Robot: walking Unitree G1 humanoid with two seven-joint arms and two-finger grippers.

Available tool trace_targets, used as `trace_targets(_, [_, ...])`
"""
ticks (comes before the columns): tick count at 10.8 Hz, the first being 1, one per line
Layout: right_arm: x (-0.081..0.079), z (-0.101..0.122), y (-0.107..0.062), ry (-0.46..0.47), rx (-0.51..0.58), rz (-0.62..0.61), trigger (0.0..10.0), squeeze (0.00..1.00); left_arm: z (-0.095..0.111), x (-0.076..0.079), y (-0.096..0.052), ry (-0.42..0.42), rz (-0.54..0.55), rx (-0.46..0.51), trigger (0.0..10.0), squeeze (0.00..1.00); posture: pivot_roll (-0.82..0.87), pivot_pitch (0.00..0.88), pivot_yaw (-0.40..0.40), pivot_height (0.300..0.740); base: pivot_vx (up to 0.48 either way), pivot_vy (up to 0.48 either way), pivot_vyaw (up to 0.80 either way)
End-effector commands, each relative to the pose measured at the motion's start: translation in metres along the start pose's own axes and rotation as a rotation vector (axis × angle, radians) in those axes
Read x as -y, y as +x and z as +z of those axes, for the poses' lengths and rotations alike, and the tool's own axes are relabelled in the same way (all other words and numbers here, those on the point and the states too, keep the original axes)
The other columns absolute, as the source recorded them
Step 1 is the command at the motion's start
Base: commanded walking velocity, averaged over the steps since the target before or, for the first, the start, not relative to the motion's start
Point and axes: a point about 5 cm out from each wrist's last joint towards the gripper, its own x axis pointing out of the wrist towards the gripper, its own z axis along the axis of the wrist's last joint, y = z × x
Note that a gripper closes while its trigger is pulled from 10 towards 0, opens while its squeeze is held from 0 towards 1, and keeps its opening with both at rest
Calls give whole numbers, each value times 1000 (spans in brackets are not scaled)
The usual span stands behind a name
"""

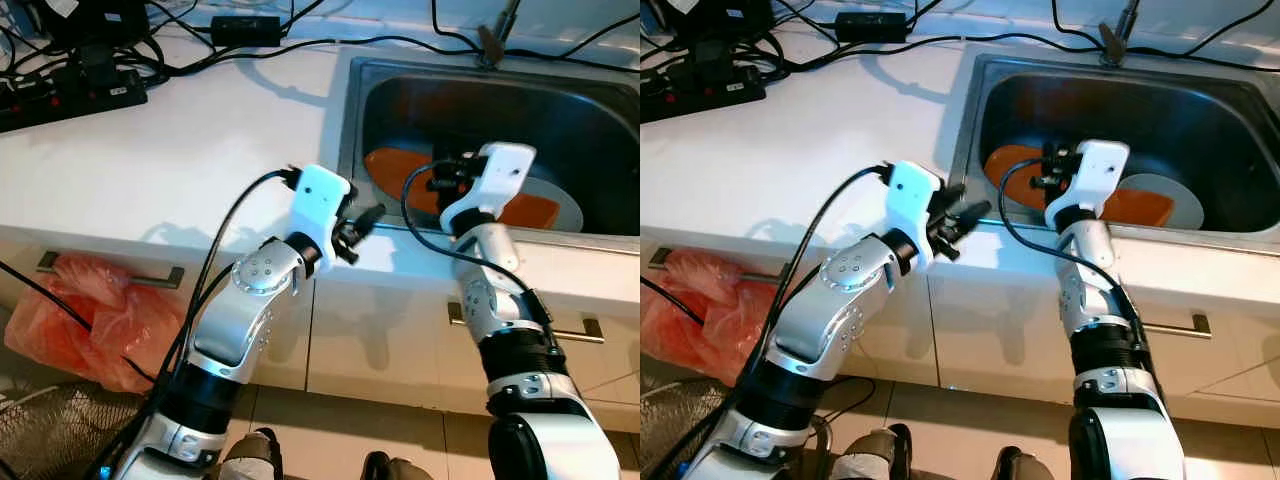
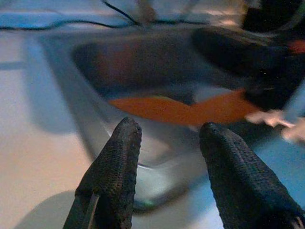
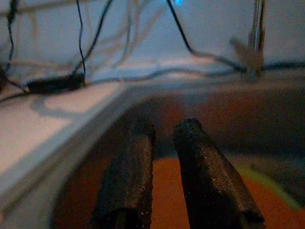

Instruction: Kitchen organization

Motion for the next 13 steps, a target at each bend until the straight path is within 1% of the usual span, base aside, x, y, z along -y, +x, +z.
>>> trace_targets(1, [2,14,-1,-56,74,7,10000,0,0,-11,-1,4,91,29,10000,0,221,158,-7,740,0,0,0])
trace_targets(2, [2,28,-3,-86,142,14,10000,0,5,-21,-1,18,162,75,10000,0,212,158,-7,740,0,0,0])
trace_targets(5, [3,38,-8,-92,187,4,10000,0,13,-29,-3,28,241,155,10000,0,198,157,-10,740,0,0,0])
trace_targets(6, [16,39,-30,-151,212,-38,10000,0,21,-41,-10,91,371,265,10000,0,179,151,-11,740,0,0,0])
trace_targets(7, [19,37,-36,-159,204,-48,10000,0,22,-44,-13,90,395,291,10000,0,171,147,-8,740,0,0,0])
trace_targets(8, [24,31,-45,-174,175,-57,10000,0,25,-52,-20,84,432,315,10000,0,161,142,-3,740,0,0,0])
trace_targets(9, [26,25,-51,-183,153,-64,10000,0,23,-57,-23,97,451,297,10000,0,162,140,-2,740,0,0,0])
trace_targets(10, [27,23,-57,-171,148,-90,10000,0,21,-63,-26,119,470,284,10000,0,160,135,4,740,0,0,0])
trace_targets(11, [26,26,-60,-187,152,-98,10000,0,17,-66,-27,128,484,284,10000,0,158,129,5,740,0,0,0])
trace_targets(12, [30,25,-66,-189,145,-123,10000,0,12,-69,-34,122,513,281,10000,0,159,130,6,740,0,0,0])
trace_targets(13, [31,24,-67,-187,140,-127,10000,0,11,-71,-37,129,526,278,10000,0,161,140,4,740,0,0,0])
